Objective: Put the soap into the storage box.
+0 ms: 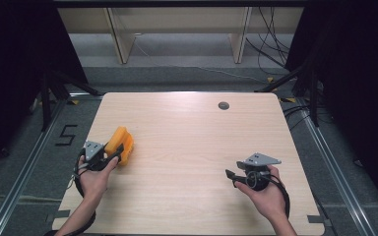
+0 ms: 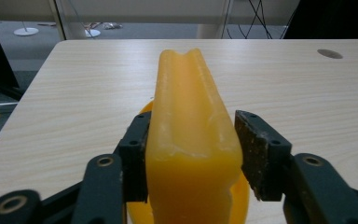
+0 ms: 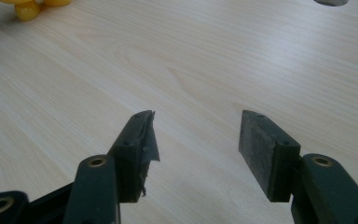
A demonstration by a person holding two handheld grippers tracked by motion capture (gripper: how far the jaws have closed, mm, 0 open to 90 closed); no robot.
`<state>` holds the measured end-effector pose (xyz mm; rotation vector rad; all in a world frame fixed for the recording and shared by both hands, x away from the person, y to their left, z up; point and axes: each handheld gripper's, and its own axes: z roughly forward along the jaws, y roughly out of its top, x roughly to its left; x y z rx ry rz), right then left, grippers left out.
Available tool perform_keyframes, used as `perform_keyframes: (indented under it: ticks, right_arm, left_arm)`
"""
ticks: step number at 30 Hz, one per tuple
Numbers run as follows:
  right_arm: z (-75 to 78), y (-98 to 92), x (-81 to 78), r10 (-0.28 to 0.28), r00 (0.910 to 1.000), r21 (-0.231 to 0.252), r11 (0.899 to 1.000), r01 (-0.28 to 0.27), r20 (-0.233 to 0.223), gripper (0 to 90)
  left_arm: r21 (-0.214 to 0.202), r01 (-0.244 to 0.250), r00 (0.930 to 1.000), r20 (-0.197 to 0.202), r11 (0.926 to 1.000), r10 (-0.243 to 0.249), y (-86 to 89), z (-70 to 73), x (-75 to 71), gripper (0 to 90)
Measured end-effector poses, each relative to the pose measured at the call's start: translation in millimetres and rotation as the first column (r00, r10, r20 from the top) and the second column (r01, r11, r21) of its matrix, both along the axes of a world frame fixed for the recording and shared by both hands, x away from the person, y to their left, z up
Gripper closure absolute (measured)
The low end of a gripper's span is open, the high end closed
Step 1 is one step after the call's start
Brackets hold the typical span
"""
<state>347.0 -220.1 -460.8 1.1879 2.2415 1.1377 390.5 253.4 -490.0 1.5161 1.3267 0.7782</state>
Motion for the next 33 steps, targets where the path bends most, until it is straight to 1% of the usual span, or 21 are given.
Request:
perform_keyframes:
  ticks: [2, 4, 5, 6, 9, 10, 13, 14, 16, 18, 19, 20, 22, 23, 24, 26, 27, 30, 31, 32, 33]
  right_arm:
    - [-0.1, -0.3, 0.3, 0.005, 1.0, -0.002, 1.0, -0.005, 0.004, 45.6]
    - [0.1, -0.2, 0.0, 0.001, 1.0, -0.002, 1.0, -0.001, 0.001, 45.5]
    - [-0.1, -0.3, 0.0, 0.002, 1.0, -0.003, 1.0, -0.002, 0.0, 45.5]
    - [-0.1, -0.2, -0.1, 0.001, 1.0, -0.003, 1.0, -0.001, 0.0, 45.4]
    - [0.2, 0.0, -0.4, 0.001, 1.0, -0.001, 1.0, -0.001, 0.0, 45.3]
    - [0.1, 0.4, -0.6, 0.003, 1.0, 0.002, 1.0, -0.003, -0.002, 45.3]
    - [0.1, -0.2, -0.3, 0.008, 1.0, -0.011, 1.0, -0.008, -0.006, 45.3]
    - [0.3, -0.1, -0.4, 0.005, 1.0, -0.01, 1.0, -0.005, -0.008, 45.3]
    - [-0.1, -0.3, -0.1, 0.0, 1.0, -0.005, 1.0, 0.0, 0.003, 45.3]
    - [0.1, -0.7, -0.2, -0.005, 1.0, -0.006, 1.0, 0.005, 0.005, 45.3]
    - [-0.3, -0.7, 0.3, 0.001, 1.0, 0.0, 1.0, -0.001, 0.002, 45.3]
    - [0.0, -1.0, 0.5, 0.015, 0.9999, -0.007, 1.0, -0.015, -0.007, 45.3]
    - [0.4, -0.8, -0.1, 0.005, 0.9999, -0.006, 1.0, -0.005, -0.013, 45.3]
    - [0.1, -0.8, 0.1, 0.006, 0.9999, -0.007, 1.0, -0.007, -0.008, 45.3]
    - [0.3, -1.0, 0.3, 0.009, 0.9999, -0.003, 1.0, -0.009, -0.015, 45.3]
    - [0.3, -0.6, -0.4, -0.001, 1.0, -0.009, 1.0, 0.001, -0.003, 45.3]
    - [-0.1, -0.7, -0.1, 0.002, 1.0, -0.012, 1.0, -0.002, -0.002, 45.3]
    - [-0.8, -0.1, 0.1, 0.008, 0.9999, -0.008, 1.0, -0.008, -0.008, 45.3]
    - [-0.8, 1.2, -1.0, 0.001, 0.9997, 0.007, 1.0, -0.001, -0.026, 45.3]
    - [-1.0, 0.3, -0.1, 0.003, 1.0, -0.005, 1.0, -0.003, 0.0, 45.3]
    - [-1.0, 0.1, 0.0, 0.001, 1.0, -0.007, 1.0, -0.001, -0.001, 45.3]
  left_arm:
    - [0.012, -0.001, 1.0, -0.004, 0.9999, 0.001, -0.8, 1.5, -1.5, 45.0]
    - [0.006, 0.005, 1.0, -0.006, 1.0, -0.005, -0.4, 2.4, -2.5, 41.7]
    - [0.005, 0.006, 0.9999, -0.014, 1.0, -0.006, 0.0, 2.8, -3.2, 39.7]
    - [0.01, 0.006, 0.9997, -0.024, 0.9999, -0.006, 0.6, 3.2, -4.3, 37.6]
    - [0.017, 0.018, 0.9994, -0.031, 0.9997, -0.017, 2.4, 4.1, -7.7, 34.2]
    - [0.016, 0.018, 0.9992, -0.037, 0.9997, -0.017, 3.0, 5.1, -9.7, 33.6]
    - [0.011, 0.023, 0.9991, -0.035, 0.9997, -0.023, 5.2, 7.4, -12.9, 31.8]
    - [0.016, 0.027, 0.9991, -0.034, 0.9995, -0.026, 6.3, 8.5, -14.2, 31.2]
    - [0.011, 0.032, 0.999, -0.033, 0.9994, -0.032, 7.8, 9.6, -17.1, 29.2]
    - [0.007, 0.047, 0.9983, -0.036, 0.9989, -0.047, 9.4, 10.2, -20.4, 27.9]
    - [0.013, 0.059, 0.9975, -0.04, 0.9981, -0.059, 10.5, 10.7, -23.3, 27.5]
    - [0.016, 0.066, 0.9969, -0.045, 0.9977, -0.065, 11.4, 11.4, -26.0, 27.1]
    - [0.008, 0.073, 0.9962, -0.048, 0.9973, -0.072, 14.4, 11.8, -30.0, 25.5]
    - [0.006, 0.074, 0.9961, -0.049, 0.9972, -0.074, 16.8, 12.2, -33.4, 25.3]
    - [0.008, 0.072, 0.9962, -0.049, 0.9973, -0.072, 18.3, 12.4, -35.5, 25.2]
    - [0.022, 0.064, 0.9969, -0.047, 0.9977, -0.063, 23.3, 12.8, -39.8, 24.7]
    - [0.017, 0.063, 0.9971, -0.044, 0.9979, -0.062, 25.0, 12.1, -40.3, 24.6]
    - [0.018, 0.059, 0.9967, -0.057, 0.9981, -0.058, 31.8, 9.2, -42.5, 24.6]
    - [0.006, 0.064, 0.9964, -0.057, 0.9979, -0.063, 33.8, 7.7, -43.0, 24.6]
    - [0.008, 0.068, 0.9959, -0.061, 0.9977, -0.067, 35.1, 7.2, -44.0, 24.5]
    - [0.008, 0.071, 0.9955, -0.063, 0.9975, -0.07, 35.5, 7.0, -44.9, 24.4]
